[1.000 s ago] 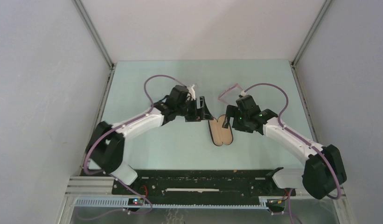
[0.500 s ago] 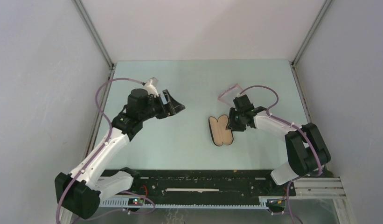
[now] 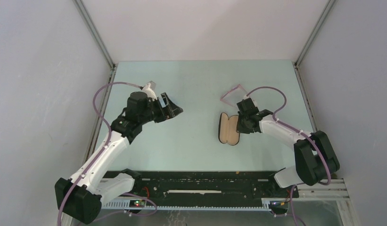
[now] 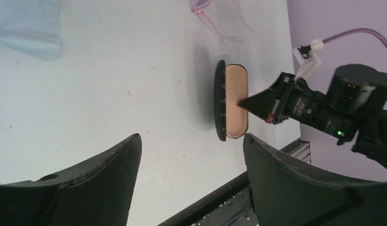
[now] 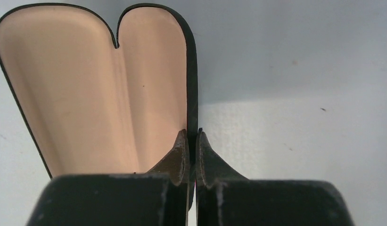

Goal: Organize the sunglasses

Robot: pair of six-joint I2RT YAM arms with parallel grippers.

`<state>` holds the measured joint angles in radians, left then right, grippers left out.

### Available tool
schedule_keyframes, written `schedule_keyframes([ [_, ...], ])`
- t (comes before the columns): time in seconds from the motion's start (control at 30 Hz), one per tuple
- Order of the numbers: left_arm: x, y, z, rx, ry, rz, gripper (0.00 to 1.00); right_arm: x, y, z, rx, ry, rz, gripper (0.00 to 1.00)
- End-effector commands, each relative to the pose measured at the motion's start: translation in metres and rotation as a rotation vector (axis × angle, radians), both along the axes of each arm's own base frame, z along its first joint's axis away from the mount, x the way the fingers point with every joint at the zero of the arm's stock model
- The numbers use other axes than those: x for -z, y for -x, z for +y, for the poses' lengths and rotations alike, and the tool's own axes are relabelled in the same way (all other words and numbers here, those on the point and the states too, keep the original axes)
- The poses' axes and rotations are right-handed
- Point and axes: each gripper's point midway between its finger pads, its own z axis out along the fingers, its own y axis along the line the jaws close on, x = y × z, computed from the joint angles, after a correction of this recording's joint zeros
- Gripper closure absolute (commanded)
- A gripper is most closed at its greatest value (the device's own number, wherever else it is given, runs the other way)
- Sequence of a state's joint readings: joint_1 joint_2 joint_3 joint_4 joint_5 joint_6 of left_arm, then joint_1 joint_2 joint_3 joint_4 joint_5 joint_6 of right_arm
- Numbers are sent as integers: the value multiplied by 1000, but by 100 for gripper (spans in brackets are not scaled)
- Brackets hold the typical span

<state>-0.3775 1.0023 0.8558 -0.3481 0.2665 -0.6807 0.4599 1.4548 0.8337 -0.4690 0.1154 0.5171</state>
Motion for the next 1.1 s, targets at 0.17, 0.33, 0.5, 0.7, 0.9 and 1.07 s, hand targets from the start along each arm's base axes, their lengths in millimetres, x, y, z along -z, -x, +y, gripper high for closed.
schedule_keyframes([
  [0.17, 29, -11, 41, -201, -138, 63, 16, -7, 7, -43, 94, 169, -37, 99],
  [0.33, 47, -16, 72, -352, -243, 82, 13, -17, 6, -43, 106, 148, -62, 47],
  [0.5, 68, -24, 105, -521, -342, 114, 13, -49, 3, -35, 116, 56, -148, 26],
  [0.7, 108, -43, 120, -596, -371, 309, 19, -99, 2, -28, 103, -56, -279, 23],
  [0.9, 132, -70, 124, -654, -386, 389, 23, -121, 8, -21, 81, -124, -320, 23],
  [1.07, 145, -98, 121, -687, -375, 418, 28, -127, 10, -17, 73, -156, -333, 23],
])
